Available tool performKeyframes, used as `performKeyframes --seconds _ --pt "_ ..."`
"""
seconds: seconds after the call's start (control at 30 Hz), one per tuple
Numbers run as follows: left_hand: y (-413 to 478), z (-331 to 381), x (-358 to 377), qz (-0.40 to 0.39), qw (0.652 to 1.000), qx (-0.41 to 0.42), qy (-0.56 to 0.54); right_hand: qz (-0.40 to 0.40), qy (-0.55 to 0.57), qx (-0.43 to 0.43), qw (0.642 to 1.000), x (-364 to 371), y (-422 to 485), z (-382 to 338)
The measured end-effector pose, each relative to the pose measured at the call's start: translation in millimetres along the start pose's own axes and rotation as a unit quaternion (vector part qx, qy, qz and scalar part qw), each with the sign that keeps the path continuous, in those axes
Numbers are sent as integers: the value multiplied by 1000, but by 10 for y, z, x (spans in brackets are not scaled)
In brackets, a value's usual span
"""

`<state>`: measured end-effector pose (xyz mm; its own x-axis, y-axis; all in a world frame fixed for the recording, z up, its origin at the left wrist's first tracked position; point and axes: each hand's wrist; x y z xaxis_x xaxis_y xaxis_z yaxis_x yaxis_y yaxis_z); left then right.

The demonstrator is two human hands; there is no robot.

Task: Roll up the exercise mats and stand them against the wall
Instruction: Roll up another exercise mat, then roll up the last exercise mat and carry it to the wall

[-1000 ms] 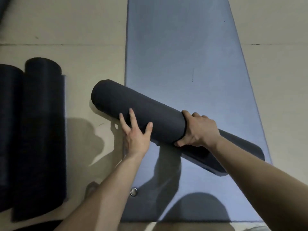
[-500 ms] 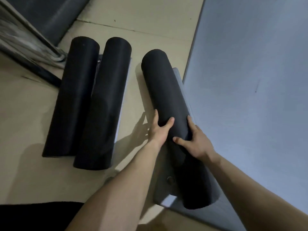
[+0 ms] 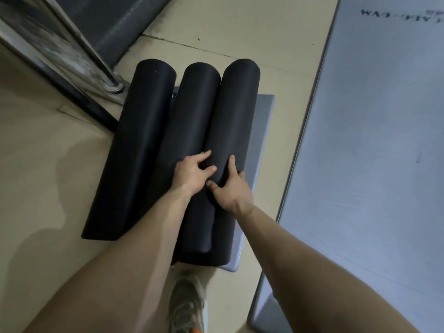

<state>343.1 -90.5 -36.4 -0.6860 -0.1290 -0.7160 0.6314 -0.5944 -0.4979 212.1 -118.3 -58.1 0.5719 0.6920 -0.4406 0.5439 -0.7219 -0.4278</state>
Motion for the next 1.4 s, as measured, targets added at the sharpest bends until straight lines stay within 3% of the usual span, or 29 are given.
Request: performKeyframes --seconds 0.1,0.23,0.37,0.43,0.5,0.57,0.7,0.9,1.03,1.17,1.3,1.4 --pt "-343 69 -1 21 997 8 80 -38 29 -12 999 -344 -331 142" --pt "-1121 233 452 76 983 59 156 -30 -158 21 987 -874 -1239 872" --pt "-1951 363 1291 -54 959 125 248 -55 -201 150 966 -1453 -2387 1978" --pt "-2358 410 1723 -151 918 166 327 -65 -217 209 951 -1664 -2937 2435" --pt "-2706 408 2126 -237 855 214 409 -66 -221 241 943 -1761 -3364 2766" --pt "-2937 327 2488 -277 804 250 462 -81 -231 249 937 -1749 -3643 3022" --pt "-3092 -48 2969 -252 779 277 502 -125 -276 234 924 -1422 -3908 3395" --pt "-3054 -497 3090 -165 713 337 593 -97 -423 188 881 -1158 -3884 3518" --pt "-3016 -378 2927 -176 723 343 573 -163 -416 141 883 -1527 -3822 3311" --pt "-2921 -32 2651 -321 751 291 499 -212 -395 145 882 -1940 -3768 2932" --pt "-2623 330 2316 -412 836 145 333 -115 -420 140 889 -2253 -3703 2734" --pt "-2515 445 2230 -312 897 155 272 29 -466 114 877 -2231 -3600 2791"
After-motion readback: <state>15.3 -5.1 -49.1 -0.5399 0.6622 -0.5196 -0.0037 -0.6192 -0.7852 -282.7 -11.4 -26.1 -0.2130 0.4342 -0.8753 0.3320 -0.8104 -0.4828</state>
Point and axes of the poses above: each hand's wrist, its own y-axis towards the middle knuckle, its own x-axis out of the palm, z = x × y, and after that the axes turned 10 degrees about -x, right-handed
